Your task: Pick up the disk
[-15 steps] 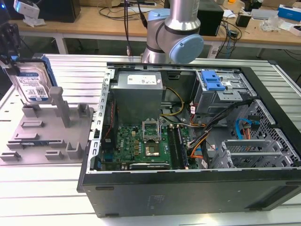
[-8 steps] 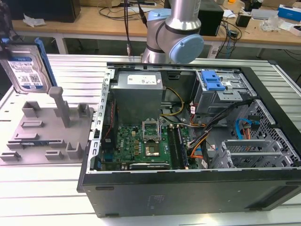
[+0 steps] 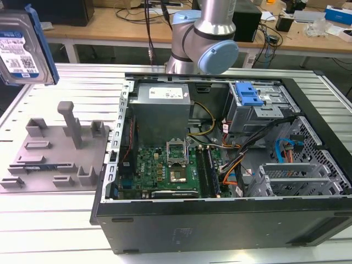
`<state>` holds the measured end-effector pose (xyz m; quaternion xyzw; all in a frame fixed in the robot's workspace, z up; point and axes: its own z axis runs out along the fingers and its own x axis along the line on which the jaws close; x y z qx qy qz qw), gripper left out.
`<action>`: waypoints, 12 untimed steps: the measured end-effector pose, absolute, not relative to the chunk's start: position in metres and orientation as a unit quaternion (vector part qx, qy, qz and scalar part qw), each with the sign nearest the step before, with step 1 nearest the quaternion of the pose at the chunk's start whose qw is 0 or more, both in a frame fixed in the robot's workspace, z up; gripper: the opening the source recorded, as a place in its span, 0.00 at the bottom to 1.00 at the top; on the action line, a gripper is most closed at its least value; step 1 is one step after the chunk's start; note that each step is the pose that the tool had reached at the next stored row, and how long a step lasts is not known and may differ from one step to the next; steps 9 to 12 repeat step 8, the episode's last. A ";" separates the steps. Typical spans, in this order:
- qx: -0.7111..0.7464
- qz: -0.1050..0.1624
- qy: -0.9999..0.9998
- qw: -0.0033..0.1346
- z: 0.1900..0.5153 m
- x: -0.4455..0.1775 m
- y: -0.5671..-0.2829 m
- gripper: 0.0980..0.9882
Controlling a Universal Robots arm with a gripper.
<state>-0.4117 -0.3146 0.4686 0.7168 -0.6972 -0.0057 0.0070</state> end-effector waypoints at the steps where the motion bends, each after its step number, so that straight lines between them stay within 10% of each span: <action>1: 0.717 -0.006 -0.697 0.006 0.472 -0.412 -0.315 0.30; 12: 0.717 -0.008 -0.697 0.004 0.478 -0.411 -0.315 0.30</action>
